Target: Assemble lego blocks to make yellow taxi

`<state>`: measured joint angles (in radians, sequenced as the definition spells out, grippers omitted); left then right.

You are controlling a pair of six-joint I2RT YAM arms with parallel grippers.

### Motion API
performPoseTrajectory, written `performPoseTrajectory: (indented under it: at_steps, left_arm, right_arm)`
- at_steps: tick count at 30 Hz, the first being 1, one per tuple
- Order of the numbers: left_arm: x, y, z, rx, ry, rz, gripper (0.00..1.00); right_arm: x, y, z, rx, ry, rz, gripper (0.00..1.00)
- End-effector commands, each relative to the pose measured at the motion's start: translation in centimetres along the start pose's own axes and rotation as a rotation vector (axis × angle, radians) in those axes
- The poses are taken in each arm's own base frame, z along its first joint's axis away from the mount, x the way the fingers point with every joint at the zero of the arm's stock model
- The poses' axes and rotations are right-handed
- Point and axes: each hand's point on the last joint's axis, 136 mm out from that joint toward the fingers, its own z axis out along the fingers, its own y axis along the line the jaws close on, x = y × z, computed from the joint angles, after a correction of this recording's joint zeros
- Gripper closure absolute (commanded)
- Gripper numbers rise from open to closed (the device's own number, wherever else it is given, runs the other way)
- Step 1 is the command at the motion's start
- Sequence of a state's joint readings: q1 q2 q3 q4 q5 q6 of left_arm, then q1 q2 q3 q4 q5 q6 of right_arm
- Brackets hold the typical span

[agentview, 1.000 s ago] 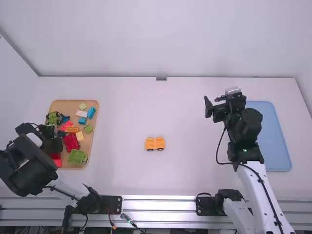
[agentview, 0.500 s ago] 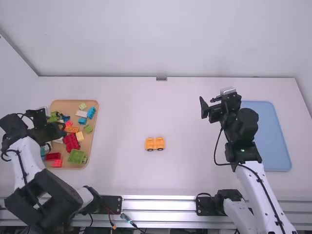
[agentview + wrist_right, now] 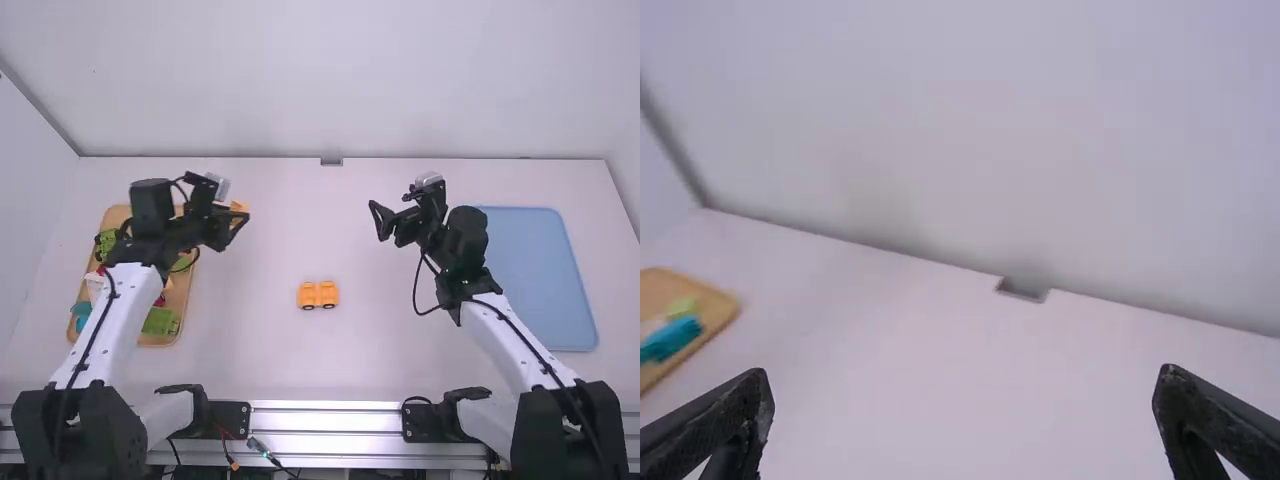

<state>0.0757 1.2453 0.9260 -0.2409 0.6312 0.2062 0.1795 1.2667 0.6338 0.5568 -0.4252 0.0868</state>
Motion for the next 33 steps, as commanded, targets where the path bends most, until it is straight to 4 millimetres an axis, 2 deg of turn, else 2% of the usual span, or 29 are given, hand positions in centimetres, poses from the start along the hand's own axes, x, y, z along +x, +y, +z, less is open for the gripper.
performPoseTrajectory:
  at_steps: [1,2,5,10,15,17,23,25,28,33]
  left_arm:
    - [0.9,-3.3,1.6,0.079,0.007,0.014,0.98]
    - [1.0,-5.6,2.4,0.161,-0.022,0.059,0.98]
    - [1.2,-9.0,3.5,0.309,-0.088,0.119,0.98]
    - [1.4,-12.2,3.9,0.499,-0.186,0.135,0.98]
    - [1.2,-13.4,4.1,0.631,-0.238,0.152,0.98]
    - [1.0,-13.7,4.4,0.675,-0.255,0.145,0.98]
    - [1.0,-14.6,5.3,0.756,-0.270,0.125,0.98]
    - [1.1,-15.0,5.5,0.766,-0.270,0.133,0.98]
    - [1.5,-15.7,6.1,0.771,-0.264,0.140,0.98]
    - [1.2,-16.0,5.9,0.780,-0.281,0.155,0.98]
  right_arm:
    - [-0.6,2.6,0.0,-0.194,-0.002,0.010,0.01]
    - [-0.2,3.5,-0.2,-0.282,0.005,0.007,0.01]
    - [0.2,5.2,-0.9,-0.459,0.003,0.002,0.01]
    - [0.5,6.7,-2.0,-0.714,-0.011,0.037,0.01]
    - [1.4,8.0,-1.5,-0.865,0.011,0.064,0.01]
    - [1.9,9.0,-1.0,-0.949,0.034,0.055,0.01]
    - [2.2,10.6,0.7,-1.021,0.080,0.095,0.00]
    - [2.1,10.9,0.7,-1.030,0.082,0.093,0.00]
    - [1.9,12.2,0.8,-1.063,0.083,0.080,0.07]
    - [2.1,13.1,0.7,-1.084,0.082,0.067,0.08]
